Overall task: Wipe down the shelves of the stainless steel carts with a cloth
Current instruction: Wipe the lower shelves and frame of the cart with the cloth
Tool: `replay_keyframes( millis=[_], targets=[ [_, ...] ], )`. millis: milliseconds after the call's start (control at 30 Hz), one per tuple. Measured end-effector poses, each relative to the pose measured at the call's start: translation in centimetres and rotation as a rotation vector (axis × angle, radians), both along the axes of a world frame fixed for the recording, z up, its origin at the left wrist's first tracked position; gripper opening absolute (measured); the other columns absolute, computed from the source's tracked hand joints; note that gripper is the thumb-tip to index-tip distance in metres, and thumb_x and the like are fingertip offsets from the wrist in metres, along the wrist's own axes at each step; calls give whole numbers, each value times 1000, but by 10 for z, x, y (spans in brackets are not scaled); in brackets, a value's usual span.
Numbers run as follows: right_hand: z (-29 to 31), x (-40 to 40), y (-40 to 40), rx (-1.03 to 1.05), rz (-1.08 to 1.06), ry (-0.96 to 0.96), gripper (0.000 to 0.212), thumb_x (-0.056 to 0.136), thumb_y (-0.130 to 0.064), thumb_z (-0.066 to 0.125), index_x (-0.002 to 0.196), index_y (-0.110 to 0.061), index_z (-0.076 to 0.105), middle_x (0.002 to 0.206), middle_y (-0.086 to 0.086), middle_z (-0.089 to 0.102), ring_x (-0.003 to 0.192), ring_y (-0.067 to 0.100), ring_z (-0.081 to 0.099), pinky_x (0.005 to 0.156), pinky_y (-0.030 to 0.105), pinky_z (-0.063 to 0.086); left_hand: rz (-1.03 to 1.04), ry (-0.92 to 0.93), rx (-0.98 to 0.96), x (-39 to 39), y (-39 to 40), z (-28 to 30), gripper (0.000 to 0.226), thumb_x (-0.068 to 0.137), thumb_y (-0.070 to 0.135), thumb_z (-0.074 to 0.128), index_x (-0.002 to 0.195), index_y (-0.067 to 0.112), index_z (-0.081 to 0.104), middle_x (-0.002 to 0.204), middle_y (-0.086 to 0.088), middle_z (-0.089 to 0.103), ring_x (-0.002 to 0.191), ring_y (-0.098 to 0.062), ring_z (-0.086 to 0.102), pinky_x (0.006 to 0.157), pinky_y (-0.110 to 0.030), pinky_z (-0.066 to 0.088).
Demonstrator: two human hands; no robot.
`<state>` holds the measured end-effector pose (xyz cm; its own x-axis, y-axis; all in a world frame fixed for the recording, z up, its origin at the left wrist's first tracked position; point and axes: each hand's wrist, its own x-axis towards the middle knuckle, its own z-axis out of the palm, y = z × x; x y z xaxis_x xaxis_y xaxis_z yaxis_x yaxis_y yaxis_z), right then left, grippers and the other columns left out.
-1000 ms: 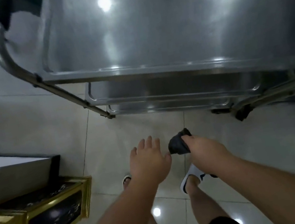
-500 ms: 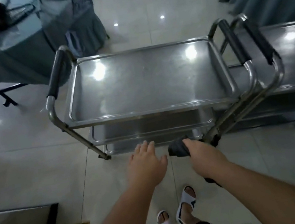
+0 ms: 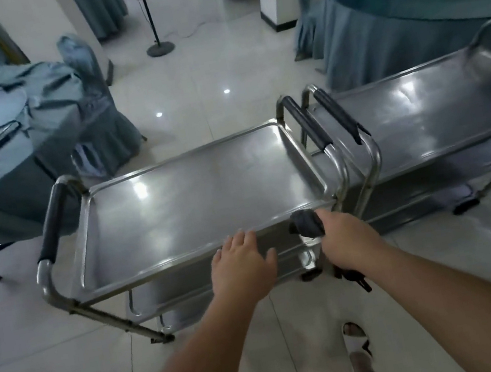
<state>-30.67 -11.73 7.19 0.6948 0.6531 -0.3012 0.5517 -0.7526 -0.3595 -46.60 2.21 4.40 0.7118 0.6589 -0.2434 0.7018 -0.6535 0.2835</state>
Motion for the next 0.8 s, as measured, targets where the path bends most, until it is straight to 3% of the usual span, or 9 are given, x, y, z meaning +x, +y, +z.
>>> replay_keyframes(
  millis=[133, 300, 400, 500, 600, 667, 800],
  targets=[
    [0, 73, -1, 51, -48, 13, 40, 94, -10, 52, 132, -23, 48, 118, 9, 64, 93, 29, 57, 75, 39, 48, -12, 15, 9, 70, 4, 6, 73, 105, 62, 37, 167, 27, 21, 174, 2, 24, 160, -23, 20, 129, -47, 18],
    [7, 170, -3, 70, -90, 56, 46, 94, -9, 48, 139, -21, 46, 115, 9, 62, 97, 30, 60, 81, 44, 55, 14, 32, -29, 157, -1, 13, 74, 104, 62, 36, 168, 28, 19, 175, 2, 21, 161, -23, 17, 130, -48, 15],
    [9, 225, -1, 64, -108, 40, 45, 96, -10, 47, 140, -18, 46, 119, 11, 62, 94, 31, 56, 80, 42, 52, 47, 39, -41, 199, -5, 15, 74, 104, 62, 36, 168, 28, 19, 175, 3, 21, 161, -22, 17, 129, -47, 16],
    [5, 266, 8, 69, -143, 39, 50, 98, -10, 49, 146, -17, 43, 129, 13, 60, 102, 35, 58, 79, 38, 45, 77, 60, -53, 226, -6, 13, 74, 104, 63, 36, 168, 28, 20, 175, 3, 21, 161, -21, 17, 129, -47, 15],
    [-1, 293, 24, 84, -209, 55, 46, 98, -12, 53, 144, -14, 45, 124, 14, 62, 98, 33, 58, 80, 40, 49, 101, 89, -78, 240, 2, 8, 74, 105, 63, 36, 168, 28, 18, 176, 3, 19, 162, -21, 15, 129, -46, 13],
    [-7, 308, 36, 97, -254, 76, 46, 97, -13, 54, 142, -12, 45, 125, 16, 62, 107, 38, 61, 85, 42, 51, 111, 106, -91, 247, 11, 3, 74, 105, 62, 36, 168, 28, 17, 176, 3, 18, 162, -21, 15, 129, -46, 13],
    [-26, 324, 62, 90, -313, 64, 43, 97, -12, 53, 139, -12, 44, 123, 17, 60, 107, 39, 62, 78, 40, 47, 108, 129, -117, 263, 33, -12, 74, 105, 61, 37, 168, 28, 18, 175, 2, 20, 161, -21, 16, 129, -47, 14]
  ],
)
